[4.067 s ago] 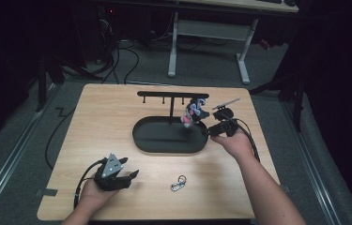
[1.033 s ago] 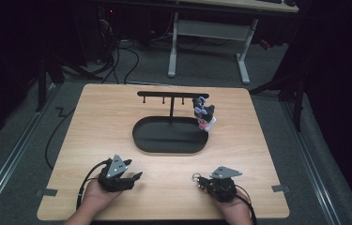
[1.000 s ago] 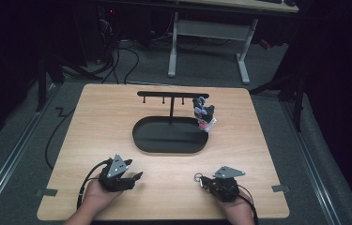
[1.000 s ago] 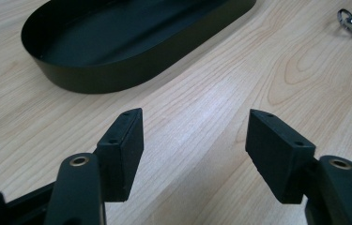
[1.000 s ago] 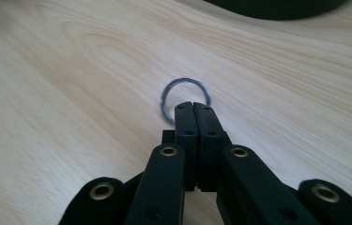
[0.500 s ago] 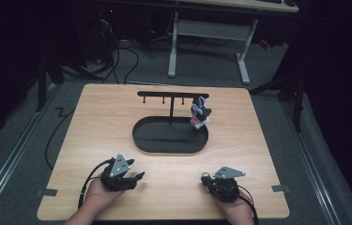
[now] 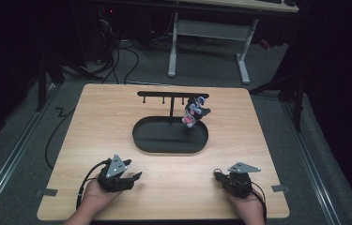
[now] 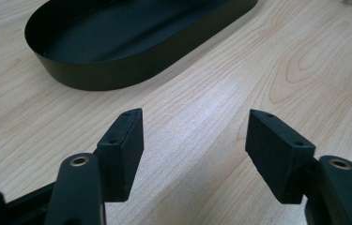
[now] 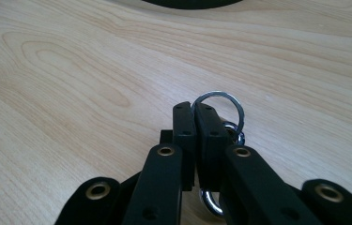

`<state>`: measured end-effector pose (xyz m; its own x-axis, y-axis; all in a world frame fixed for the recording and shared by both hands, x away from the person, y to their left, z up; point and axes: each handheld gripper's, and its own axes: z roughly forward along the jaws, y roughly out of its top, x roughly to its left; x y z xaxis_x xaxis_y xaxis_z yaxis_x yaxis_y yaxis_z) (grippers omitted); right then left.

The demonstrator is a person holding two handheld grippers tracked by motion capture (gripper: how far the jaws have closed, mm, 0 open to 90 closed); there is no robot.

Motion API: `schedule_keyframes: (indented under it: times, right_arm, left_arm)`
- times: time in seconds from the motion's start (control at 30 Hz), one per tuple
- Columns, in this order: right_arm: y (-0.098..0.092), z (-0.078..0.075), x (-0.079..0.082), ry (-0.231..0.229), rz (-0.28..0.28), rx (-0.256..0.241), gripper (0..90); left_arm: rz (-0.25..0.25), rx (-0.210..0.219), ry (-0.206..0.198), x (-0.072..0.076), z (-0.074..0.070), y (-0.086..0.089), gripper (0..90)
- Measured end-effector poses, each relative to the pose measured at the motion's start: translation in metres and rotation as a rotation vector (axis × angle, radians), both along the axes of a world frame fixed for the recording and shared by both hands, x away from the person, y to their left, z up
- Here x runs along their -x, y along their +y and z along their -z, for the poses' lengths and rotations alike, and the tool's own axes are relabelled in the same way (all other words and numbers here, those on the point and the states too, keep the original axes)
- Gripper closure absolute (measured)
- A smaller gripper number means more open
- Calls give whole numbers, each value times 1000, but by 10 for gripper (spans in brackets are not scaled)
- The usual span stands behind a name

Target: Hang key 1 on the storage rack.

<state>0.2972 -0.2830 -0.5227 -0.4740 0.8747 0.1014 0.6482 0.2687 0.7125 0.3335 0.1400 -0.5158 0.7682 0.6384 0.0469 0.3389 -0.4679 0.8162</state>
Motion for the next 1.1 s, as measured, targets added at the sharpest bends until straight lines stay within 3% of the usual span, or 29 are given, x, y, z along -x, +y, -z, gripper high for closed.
schedule_keyframes:
  times: [0.17,0.33,0.53,0.67,1.0,1.1]
  right_arm:
    - [-4,-2,7,9,0,-31,884]
    - [-9,0,11,13,20,5,883]
    - [-19,-3,10,-1,47,-20,835]
    - [-20,-7,11,-7,57,-10,799]
    - [-7,-13,6,-11,57,-21,545]
    - [0,-14,1,-8,68,-9,537]
  left_arm:
    - [1,-1,-2,0,0,-1,382]
    - [5,-2,0,0,0,-2,382]
    - [5,-3,-1,0,0,-2,382]
    - [5,-5,4,0,1,-2,383]
    - [13,-10,-5,-1,0,-3,383]
    - [15,-7,-4,-2,0,-2,383]
